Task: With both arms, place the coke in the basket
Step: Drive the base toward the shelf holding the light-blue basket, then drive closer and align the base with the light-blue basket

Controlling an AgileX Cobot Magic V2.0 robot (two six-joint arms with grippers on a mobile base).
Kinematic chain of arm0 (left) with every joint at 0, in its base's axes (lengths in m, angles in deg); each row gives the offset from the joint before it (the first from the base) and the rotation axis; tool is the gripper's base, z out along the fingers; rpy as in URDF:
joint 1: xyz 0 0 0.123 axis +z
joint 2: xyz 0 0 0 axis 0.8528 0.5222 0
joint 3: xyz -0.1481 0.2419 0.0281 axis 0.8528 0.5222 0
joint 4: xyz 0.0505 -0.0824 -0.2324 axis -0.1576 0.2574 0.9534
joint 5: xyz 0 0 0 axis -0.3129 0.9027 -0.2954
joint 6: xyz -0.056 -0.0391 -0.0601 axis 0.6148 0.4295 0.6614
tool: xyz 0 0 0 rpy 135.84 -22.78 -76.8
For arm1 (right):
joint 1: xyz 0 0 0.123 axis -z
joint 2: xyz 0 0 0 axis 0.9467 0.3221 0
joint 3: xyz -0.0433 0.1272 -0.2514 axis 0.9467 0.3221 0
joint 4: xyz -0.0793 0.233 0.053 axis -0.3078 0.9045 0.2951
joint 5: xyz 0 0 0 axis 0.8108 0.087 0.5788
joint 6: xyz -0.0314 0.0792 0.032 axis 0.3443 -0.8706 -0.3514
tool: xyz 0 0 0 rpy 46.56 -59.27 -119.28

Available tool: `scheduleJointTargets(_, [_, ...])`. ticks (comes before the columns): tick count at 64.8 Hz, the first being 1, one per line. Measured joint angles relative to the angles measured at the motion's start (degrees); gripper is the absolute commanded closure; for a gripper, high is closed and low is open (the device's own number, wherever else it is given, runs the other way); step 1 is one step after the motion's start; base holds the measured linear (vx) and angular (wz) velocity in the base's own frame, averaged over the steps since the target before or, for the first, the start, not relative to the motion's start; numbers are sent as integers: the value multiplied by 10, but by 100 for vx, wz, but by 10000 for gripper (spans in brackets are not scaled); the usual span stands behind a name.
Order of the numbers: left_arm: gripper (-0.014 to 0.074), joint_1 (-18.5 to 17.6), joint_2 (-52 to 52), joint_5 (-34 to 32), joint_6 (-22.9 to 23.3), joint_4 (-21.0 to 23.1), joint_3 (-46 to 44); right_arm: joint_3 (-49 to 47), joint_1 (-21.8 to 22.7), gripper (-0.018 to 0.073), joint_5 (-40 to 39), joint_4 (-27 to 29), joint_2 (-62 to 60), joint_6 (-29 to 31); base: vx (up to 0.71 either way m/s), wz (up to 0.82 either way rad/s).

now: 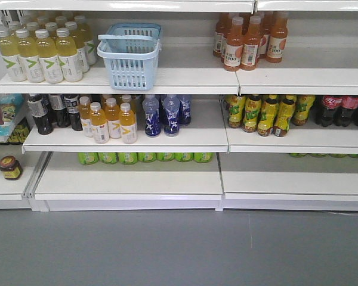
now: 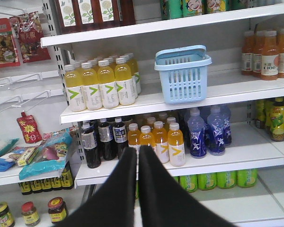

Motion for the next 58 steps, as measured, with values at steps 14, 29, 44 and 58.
scheduleJointTargets(14, [602,0,0,0,0,0,0,0,0,569,0,0,0,0,16,0])
scheduleJointTargets(29, [602,0,0,0,0,0,0,0,0,569,0,0,0,0,16,0])
scheduleJointTargets(44, [602,0,0,0,0,0,0,0,0,569,0,0,0,0,17,-1])
scheduleJointTargets(58, [602,0,0,0,0,0,0,0,0,569,0,0,0,0,16,-1])
